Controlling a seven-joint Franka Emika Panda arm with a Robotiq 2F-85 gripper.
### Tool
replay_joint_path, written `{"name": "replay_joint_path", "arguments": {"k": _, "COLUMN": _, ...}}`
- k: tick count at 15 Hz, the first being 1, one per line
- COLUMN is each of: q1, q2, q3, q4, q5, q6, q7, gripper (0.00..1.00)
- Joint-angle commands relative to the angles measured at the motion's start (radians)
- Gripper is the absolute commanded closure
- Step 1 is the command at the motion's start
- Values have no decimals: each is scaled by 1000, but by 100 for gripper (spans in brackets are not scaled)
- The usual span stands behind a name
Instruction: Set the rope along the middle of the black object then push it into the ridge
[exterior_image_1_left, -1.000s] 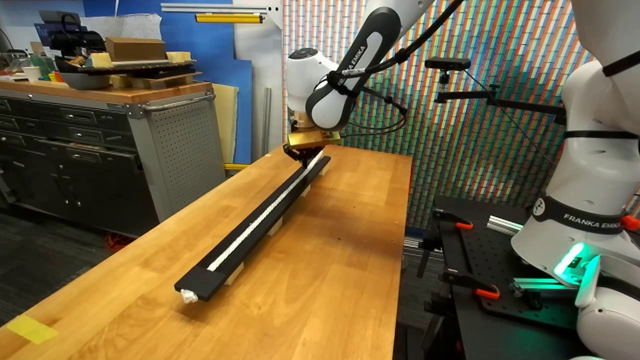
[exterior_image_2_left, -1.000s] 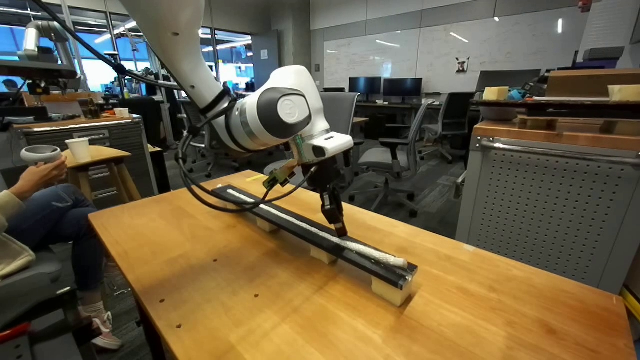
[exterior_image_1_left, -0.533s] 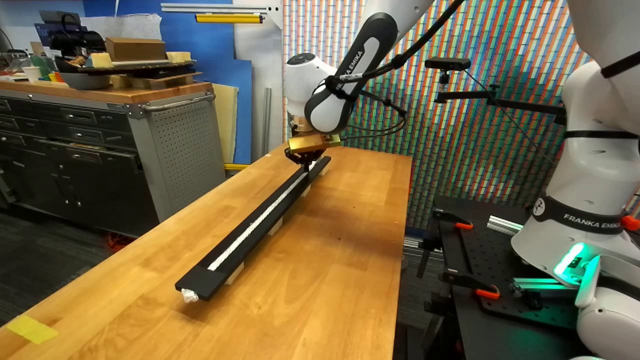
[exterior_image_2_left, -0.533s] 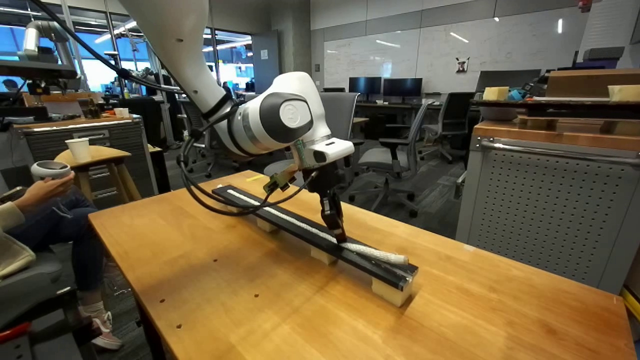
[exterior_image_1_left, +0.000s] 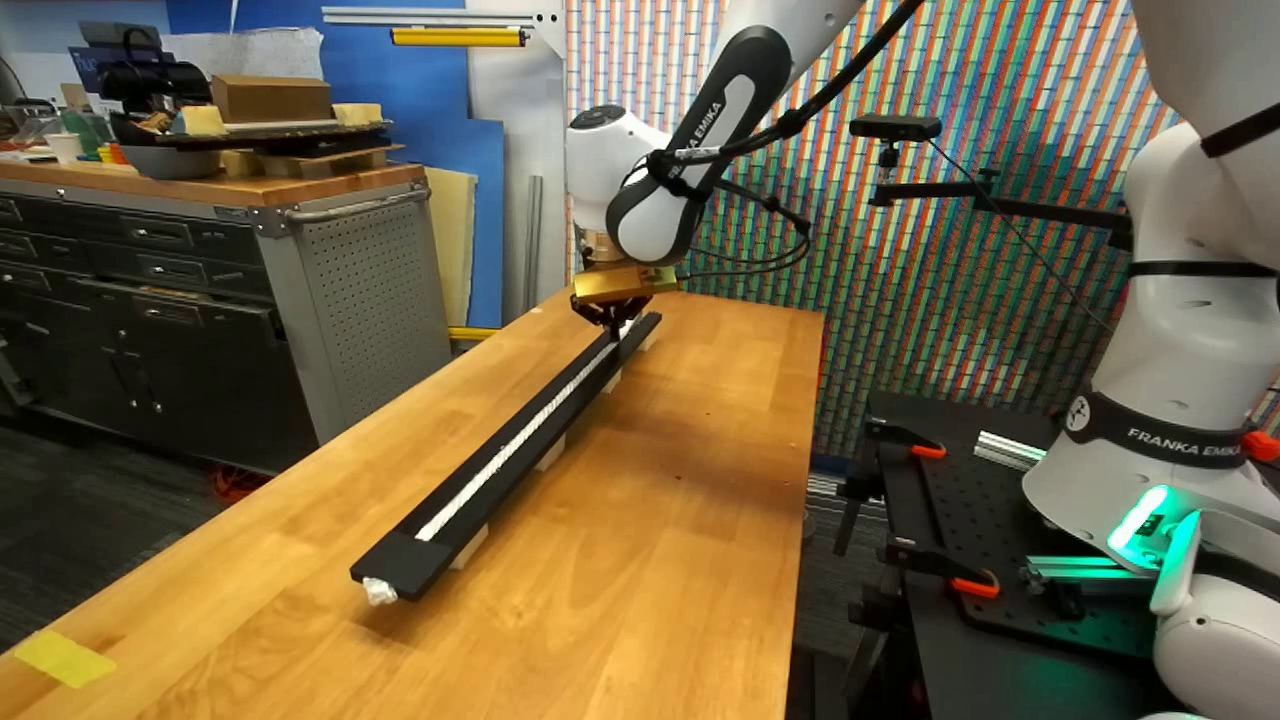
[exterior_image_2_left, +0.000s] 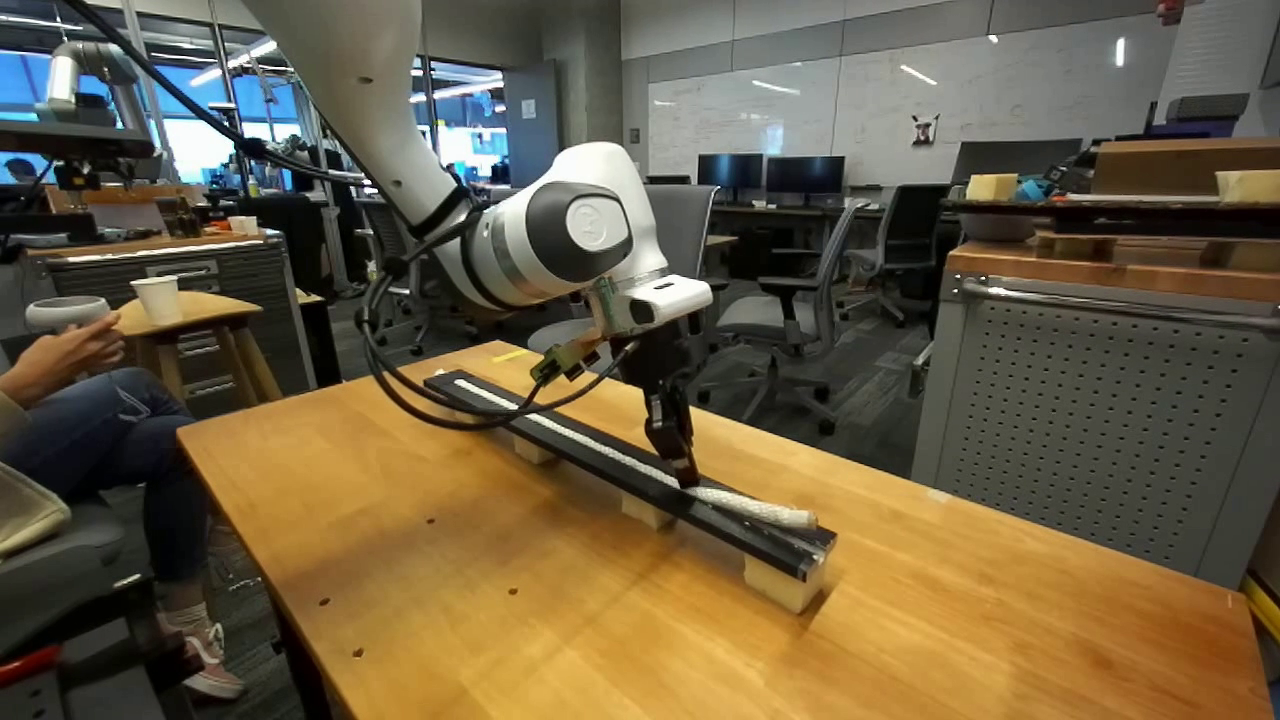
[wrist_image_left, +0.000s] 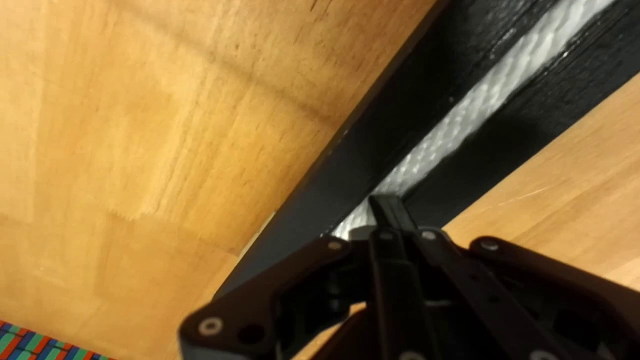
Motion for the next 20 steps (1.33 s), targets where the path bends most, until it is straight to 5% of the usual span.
{"name": "replay_joint_path", "arguments": {"k": 1, "q1": 26, "q2": 2, "q3": -52, "q4": -10, "q5": -56, "q6": 27, "q7": 101, "gripper": 100}}
{"name": "replay_joint_path", "arguments": {"k": 20, "q1": -7, "q2": 93, "q3": -31, "q4": 94, "q5": -70, "q6": -66, "q7": 159, "gripper": 100}}
